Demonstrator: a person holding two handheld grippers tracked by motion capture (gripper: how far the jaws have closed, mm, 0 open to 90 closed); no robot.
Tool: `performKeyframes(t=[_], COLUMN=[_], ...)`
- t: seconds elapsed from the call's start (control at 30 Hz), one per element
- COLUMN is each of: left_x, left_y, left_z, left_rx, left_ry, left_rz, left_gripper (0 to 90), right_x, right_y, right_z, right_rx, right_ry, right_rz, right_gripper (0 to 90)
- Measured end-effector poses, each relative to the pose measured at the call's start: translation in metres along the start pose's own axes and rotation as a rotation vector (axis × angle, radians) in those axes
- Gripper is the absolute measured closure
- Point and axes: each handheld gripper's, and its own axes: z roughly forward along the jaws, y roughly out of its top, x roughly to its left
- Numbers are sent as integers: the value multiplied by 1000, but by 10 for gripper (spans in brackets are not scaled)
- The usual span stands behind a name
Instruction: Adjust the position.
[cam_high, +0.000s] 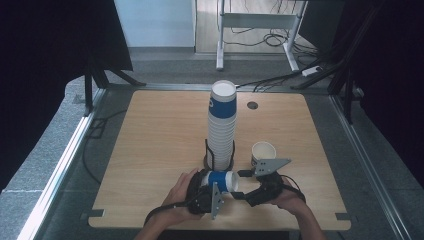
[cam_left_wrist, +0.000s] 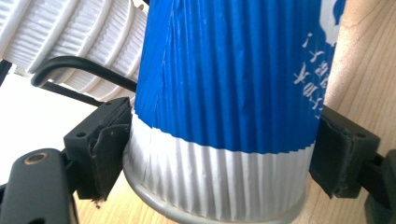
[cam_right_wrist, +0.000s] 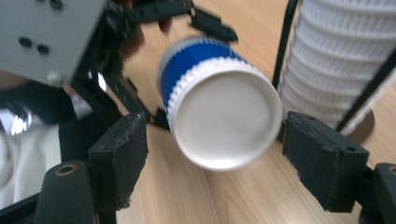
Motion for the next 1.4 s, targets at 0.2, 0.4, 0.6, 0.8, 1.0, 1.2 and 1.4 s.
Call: performKeyframes(t=[0.2,0.4,0.6,0.8,1.0,1.2,1.4], left_x=[-2,-6,-12,-18,-22,-19,-12], left_y=[3,6,8,9,9,8,6], left_z=[-2,-2,-1,1,4,4,2], left_rx=[-12,3,10,31,61,57,42], left_ry=[16,32,55,84,105,117,107], left_rz=[16,68,104,160,201,181,154], left_gripper=[159,159,158,159,157,116,29], right_x=[-3,-5,-4,-4,-2,0,-1], right_y=[23,46,56,52,51,51,44], right_z=[5,19,41,61,69,66,54], right_rx=[257,411,521,624,670,618,491], right_ry=[-1,27,57,80,70,35,18], right_rz=[-56,-82,-129,-149,-185,-210,-178], right_gripper=[213,211,211,238,264,273,274])
